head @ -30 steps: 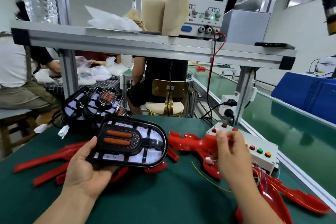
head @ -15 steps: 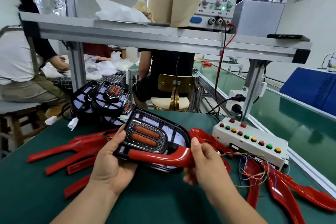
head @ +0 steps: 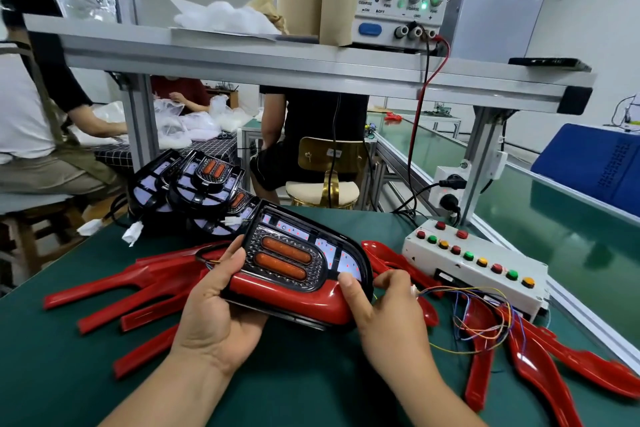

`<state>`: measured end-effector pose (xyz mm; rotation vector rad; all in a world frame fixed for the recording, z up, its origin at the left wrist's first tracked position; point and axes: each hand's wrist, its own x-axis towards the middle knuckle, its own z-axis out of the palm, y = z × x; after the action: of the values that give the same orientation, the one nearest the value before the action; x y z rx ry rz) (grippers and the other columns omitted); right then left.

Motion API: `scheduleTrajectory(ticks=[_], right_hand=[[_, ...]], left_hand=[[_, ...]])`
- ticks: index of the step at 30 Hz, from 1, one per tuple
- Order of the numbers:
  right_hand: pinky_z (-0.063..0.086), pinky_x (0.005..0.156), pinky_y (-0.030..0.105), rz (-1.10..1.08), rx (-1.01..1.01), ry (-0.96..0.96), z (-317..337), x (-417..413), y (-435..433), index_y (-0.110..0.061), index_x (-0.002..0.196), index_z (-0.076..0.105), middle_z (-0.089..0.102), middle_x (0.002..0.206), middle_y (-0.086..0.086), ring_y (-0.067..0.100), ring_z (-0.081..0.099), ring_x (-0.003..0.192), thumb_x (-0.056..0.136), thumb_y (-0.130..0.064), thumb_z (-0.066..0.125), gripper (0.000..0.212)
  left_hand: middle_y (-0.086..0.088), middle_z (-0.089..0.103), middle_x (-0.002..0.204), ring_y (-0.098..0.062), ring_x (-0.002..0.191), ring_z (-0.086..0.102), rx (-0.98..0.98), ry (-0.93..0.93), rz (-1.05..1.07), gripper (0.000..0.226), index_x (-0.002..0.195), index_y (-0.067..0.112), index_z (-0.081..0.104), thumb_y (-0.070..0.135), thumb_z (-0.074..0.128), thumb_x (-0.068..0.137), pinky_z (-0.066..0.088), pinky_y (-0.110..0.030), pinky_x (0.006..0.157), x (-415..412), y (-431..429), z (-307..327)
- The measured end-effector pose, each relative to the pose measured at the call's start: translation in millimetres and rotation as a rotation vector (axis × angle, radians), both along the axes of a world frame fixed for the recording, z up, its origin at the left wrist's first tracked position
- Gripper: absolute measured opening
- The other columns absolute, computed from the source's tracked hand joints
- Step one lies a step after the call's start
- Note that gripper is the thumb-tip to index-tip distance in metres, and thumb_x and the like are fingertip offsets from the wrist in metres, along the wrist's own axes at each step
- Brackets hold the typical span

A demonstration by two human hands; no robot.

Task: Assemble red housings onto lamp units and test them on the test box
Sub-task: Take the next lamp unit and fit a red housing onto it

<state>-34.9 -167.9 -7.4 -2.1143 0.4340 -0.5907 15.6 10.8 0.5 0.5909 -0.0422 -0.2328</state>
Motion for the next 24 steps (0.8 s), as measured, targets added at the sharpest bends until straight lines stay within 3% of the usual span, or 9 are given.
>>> scheduleTrajectory(ticks=[3,6,9,12,16,19,24], right_hand=[[0.038,0.055,0.022,0.013,0.130,-0.031,-3.4,0.3,3.2,-0.026,0.099,0.041,0.052,0.072,-0.005,0.009,0.051,0.065,0.055,-0.084,0.042,0.073],[0.054,0.055,0.035,0.153,0.587,-0.014,-5.4,0.5,9.9,-0.030,0.107,0.048,0.067,0.088,0.003,0.019,0.066,0.072,0.055,-0.079,0.057,0.072],[0.054,0.055,0.029,0.332,0.885,-0.038,-2.0,-1.2,11.9,-0.027,0.114,0.058,0.075,0.100,-0.003,0.015,0.073,0.080,0.063,-0.064,0.066,0.064],[0.050,0.049,0.026,0.305,0.881,-0.143,1.4,0.1,5.6,-0.019,0.112,0.062,0.075,0.098,0.004,0.015,0.070,0.074,0.064,-0.059,0.068,0.063],[0.048,0.046,0.027,0.271,0.851,-0.236,2.5,0.3,-1.5,-0.016,0.109,0.063,0.074,0.092,0.007,0.016,0.069,0.068,0.067,-0.055,0.069,0.058],[0.050,0.048,0.026,0.280,0.827,-0.252,1.3,0.0,-4.5,-0.022,0.104,0.064,0.074,0.095,0.004,0.015,0.071,0.072,0.065,-0.056,0.068,0.052],[0.054,0.055,0.028,0.369,0.854,-0.219,-0.4,-0.1,-5.9,-0.027,0.111,0.061,0.074,0.103,-0.001,0.019,0.073,0.086,0.068,-0.055,0.074,0.053]], left_hand=[[-0.018,0.074,0.105,-0.035,0.089,0.073,-0.012,-0.003,0.012,0.054,0.123,0.007,0.066,0.020,0.065,0.071,0.060,-0.046,0.064,-0.9,-1.3,-0.2],[-0.016,0.075,0.097,-0.034,0.083,0.074,-0.008,-0.027,-0.007,0.026,0.090,0.011,0.081,0.021,0.064,0.072,0.060,-0.044,0.060,-2.2,-2.5,-0.8],[-0.017,0.074,0.102,-0.033,0.087,0.074,0.007,-0.036,-0.046,0.024,0.086,0.010,0.081,0.023,0.065,0.075,0.060,-0.044,0.063,-3.4,-3.1,1.0],[-0.021,0.070,0.113,-0.035,0.097,0.071,0.039,-0.018,-0.107,0.037,0.093,0.005,0.079,0.036,0.071,0.075,0.060,-0.050,0.074,-6.2,-4.8,4.4],[-0.023,0.067,0.120,-0.040,0.107,0.067,0.136,-0.022,-0.239,0.082,0.115,0.006,0.070,0.045,0.095,0.047,0.057,-0.053,0.078,-11.9,-2.8,8.7],[-0.024,0.066,0.120,-0.042,0.102,0.068,0.187,-0.027,-0.237,0.067,0.128,0.008,0.060,0.026,0.082,0.067,0.056,-0.054,0.075,-10.5,0.2,6.8],[-0.021,0.069,0.116,-0.037,0.094,0.072,0.227,-0.066,-0.209,0.065,0.130,0.014,0.057,0.003,0.063,0.067,0.059,-0.052,0.070,-9.2,-2.2,0.7]])
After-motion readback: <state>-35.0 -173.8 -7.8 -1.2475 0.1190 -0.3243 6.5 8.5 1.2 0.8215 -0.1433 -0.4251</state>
